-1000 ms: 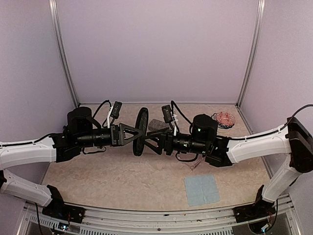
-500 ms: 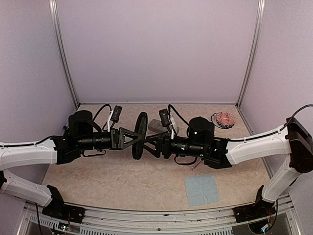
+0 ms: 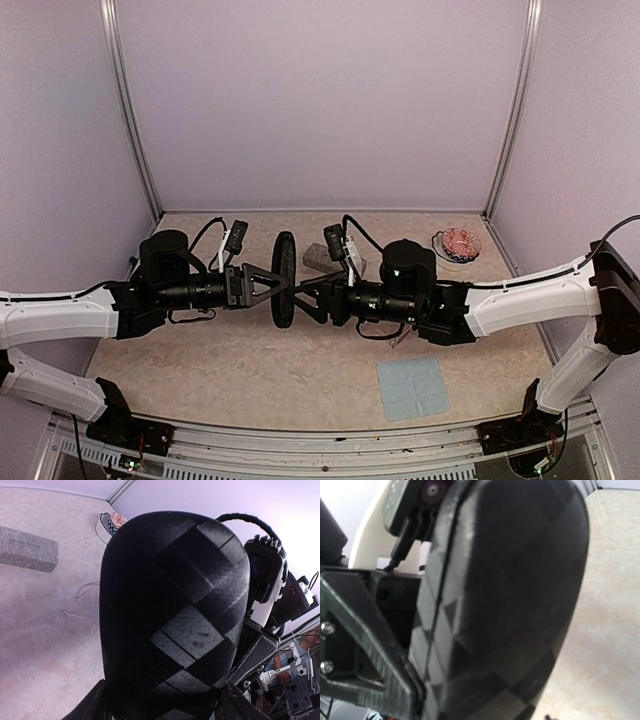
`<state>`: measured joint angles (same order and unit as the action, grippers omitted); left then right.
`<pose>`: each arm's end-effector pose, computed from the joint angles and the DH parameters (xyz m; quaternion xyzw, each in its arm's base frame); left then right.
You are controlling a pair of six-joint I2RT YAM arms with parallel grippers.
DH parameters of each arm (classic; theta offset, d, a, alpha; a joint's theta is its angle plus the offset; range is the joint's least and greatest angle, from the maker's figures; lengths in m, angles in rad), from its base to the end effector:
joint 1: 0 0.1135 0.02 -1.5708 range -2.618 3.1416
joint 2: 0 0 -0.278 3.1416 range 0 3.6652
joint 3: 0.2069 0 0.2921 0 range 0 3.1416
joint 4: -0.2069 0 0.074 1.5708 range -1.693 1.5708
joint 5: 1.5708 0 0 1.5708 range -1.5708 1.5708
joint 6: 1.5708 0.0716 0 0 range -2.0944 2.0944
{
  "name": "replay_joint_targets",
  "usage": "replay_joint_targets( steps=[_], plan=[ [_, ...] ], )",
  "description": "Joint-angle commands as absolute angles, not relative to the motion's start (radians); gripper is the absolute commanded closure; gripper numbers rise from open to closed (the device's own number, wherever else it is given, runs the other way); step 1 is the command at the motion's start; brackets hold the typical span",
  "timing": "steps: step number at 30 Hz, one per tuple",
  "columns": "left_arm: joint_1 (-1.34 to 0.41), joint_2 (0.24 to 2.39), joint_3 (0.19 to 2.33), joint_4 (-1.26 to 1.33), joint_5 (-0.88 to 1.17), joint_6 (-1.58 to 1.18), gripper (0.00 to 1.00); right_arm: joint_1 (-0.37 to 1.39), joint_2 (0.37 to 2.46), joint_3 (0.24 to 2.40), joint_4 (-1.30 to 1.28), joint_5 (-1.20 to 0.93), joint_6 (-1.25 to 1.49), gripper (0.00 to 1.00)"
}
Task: Organize the sunglasses
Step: Open the sunglasses case and the sunglasses case.
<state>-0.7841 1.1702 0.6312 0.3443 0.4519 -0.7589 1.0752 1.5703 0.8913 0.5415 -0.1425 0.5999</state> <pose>0.2070 -0.2506 0.2475 0.1517 0.7510 -0.5556 0.3230 0.1925 0.3774 0.2388 -0.2225 0.7200 0.5227 0.3986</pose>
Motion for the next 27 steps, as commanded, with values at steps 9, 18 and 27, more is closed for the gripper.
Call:
replay_joint_targets(
  steps=[9,18,27],
  plan=[
    [-0.825,1.108,0.653,0.546,0.670,-0.785,1.00,1.045,1.608,0.897,0.307,0.131,0.572,0.50],
    [-0.826,1.101,0.659,0.558,0.693,-0.789,1.00,1.044,1.606,0.897,0.277,0.169,0.561,0.51],
    [-0.827,1.099,0.661,0.558,0.705,-0.785,1.00,1.033,1.589,0.875,0.274,0.183,0.566,0.51]
  ],
)
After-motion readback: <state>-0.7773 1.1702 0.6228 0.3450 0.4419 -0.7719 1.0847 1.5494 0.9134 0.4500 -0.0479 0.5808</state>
